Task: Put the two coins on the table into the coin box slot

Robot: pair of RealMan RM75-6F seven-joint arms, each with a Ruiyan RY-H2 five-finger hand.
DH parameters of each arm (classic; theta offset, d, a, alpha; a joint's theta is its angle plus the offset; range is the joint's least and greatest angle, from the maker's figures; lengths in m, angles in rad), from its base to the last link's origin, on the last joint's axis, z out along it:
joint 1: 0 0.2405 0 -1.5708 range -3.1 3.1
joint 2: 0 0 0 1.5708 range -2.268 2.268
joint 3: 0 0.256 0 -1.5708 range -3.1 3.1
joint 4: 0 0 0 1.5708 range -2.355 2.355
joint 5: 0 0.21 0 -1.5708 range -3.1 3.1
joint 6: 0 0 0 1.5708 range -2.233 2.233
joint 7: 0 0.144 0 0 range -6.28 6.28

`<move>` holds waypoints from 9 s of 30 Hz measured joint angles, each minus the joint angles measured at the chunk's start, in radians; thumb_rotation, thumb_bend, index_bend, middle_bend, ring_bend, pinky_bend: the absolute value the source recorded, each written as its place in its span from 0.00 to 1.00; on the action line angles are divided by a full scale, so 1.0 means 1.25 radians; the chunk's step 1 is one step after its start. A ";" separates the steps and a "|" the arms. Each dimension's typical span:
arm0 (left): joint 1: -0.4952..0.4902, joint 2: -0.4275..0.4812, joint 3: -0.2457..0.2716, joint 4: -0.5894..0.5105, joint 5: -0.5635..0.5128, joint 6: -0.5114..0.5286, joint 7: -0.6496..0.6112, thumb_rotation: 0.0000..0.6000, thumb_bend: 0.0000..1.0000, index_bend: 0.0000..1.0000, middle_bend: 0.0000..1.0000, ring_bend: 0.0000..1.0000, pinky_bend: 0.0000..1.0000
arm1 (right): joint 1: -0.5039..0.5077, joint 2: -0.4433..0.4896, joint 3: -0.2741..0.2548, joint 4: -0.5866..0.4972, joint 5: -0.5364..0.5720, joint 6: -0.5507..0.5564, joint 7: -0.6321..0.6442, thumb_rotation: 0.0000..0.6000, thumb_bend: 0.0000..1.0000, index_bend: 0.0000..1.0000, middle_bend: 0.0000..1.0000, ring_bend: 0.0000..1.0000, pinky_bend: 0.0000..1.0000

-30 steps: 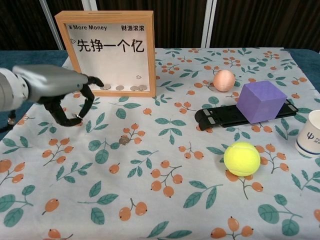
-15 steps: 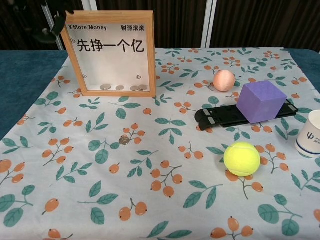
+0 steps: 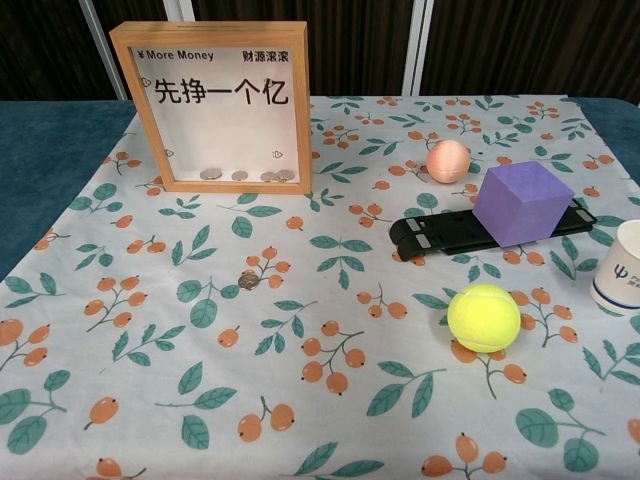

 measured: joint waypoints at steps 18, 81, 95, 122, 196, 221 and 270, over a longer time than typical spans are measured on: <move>-0.197 -0.187 0.224 0.337 -0.176 -0.220 0.022 1.00 0.67 0.65 0.00 0.00 0.00 | -0.004 0.004 -0.003 0.010 -0.001 0.004 -0.005 1.00 0.41 0.10 0.04 0.09 0.00; -0.361 -0.252 0.599 0.422 0.129 -0.396 -0.608 1.00 0.56 0.53 0.00 0.00 0.00 | -0.005 0.009 0.013 -0.016 0.053 0.002 -0.025 1.00 0.41 0.10 0.04 0.08 0.00; -0.388 -0.261 0.643 0.419 0.221 -0.395 -0.723 1.00 0.50 0.50 0.00 0.00 0.00 | -0.004 0.010 0.014 -0.020 0.060 0.000 -0.028 1.00 0.41 0.10 0.04 0.08 0.00; -0.435 -0.252 0.699 0.376 0.346 -0.363 -0.871 1.00 0.30 0.48 0.00 0.00 0.00 | -0.002 0.013 0.011 -0.021 0.056 -0.002 -0.024 1.00 0.41 0.10 0.04 0.08 0.00; 0.161 -0.468 0.329 0.057 0.848 0.240 -0.306 1.00 0.15 0.48 0.00 0.00 0.00 | -0.002 0.024 0.012 -0.046 0.082 -0.012 -0.020 1.00 0.41 0.10 0.04 0.08 0.00; 0.215 -0.529 0.270 0.167 0.880 0.175 -0.270 1.00 0.11 0.50 0.00 0.00 0.00 | -0.001 0.025 0.015 -0.051 0.097 -0.011 -0.026 1.00 0.41 0.10 0.04 0.08 0.00; 0.242 -0.554 0.214 0.199 0.893 0.115 -0.213 1.00 0.11 0.51 0.00 0.00 0.00 | 0.001 0.028 0.014 -0.058 0.116 -0.009 -0.053 1.00 0.41 0.10 0.04 0.08 0.00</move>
